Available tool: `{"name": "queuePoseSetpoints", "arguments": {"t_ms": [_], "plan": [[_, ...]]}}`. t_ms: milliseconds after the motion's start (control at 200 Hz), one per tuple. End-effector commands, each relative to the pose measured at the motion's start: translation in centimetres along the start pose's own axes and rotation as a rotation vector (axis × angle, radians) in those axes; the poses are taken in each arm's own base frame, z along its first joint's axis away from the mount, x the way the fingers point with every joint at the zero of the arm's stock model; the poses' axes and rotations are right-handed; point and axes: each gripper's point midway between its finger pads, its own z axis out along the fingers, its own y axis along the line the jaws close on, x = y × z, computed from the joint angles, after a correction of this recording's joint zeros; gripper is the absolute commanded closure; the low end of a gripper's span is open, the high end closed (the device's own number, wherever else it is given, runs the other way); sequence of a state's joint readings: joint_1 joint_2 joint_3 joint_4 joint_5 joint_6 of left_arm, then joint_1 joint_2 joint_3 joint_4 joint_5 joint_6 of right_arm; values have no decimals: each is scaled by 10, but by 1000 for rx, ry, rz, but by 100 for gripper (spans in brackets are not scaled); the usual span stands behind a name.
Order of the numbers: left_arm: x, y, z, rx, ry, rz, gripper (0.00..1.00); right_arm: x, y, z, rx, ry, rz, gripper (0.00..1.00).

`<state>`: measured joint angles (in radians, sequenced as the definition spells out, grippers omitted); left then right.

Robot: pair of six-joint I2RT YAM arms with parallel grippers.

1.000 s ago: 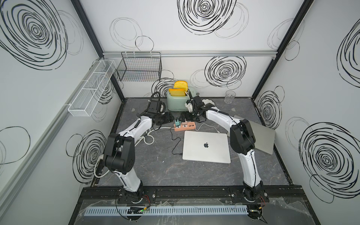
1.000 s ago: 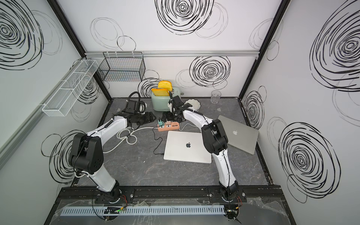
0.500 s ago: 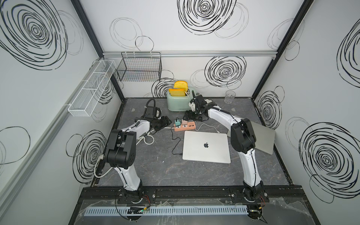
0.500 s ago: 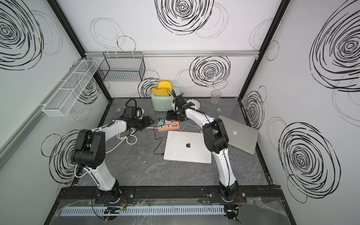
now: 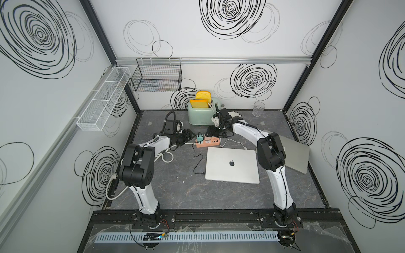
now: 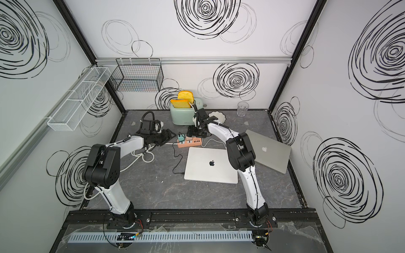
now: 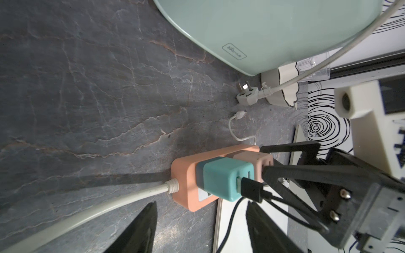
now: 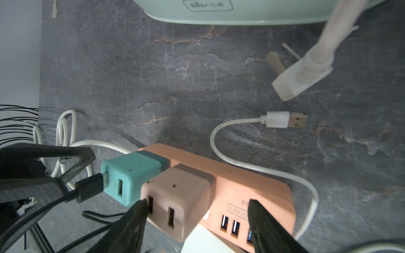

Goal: Unplug the laptop charger
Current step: Remove the plug from the socket.

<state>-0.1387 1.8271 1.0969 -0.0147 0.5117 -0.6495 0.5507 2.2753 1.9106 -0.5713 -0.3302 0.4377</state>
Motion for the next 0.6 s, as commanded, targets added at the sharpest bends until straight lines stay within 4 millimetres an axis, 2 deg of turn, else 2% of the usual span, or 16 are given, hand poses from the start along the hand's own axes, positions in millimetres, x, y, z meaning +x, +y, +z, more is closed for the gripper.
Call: {"name": "queuePoseSetpoints", "arguments": {"t_ms": [0, 245, 445, 590], "plan": [[2, -6, 9, 38, -4, -8, 31, 13, -5, 14, 34, 50, -4, 30], [1, -10, 20, 57, -5, -30, 32, 14, 8, 14, 33, 58, -53, 32], [5, -8, 29, 42, 6, -38, 32, 16, 4, 17, 48, 66, -59, 32], [7, -5, 27, 45, 6, -52, 32, 16, -1, 20, 71, 75, -76, 34]]}}
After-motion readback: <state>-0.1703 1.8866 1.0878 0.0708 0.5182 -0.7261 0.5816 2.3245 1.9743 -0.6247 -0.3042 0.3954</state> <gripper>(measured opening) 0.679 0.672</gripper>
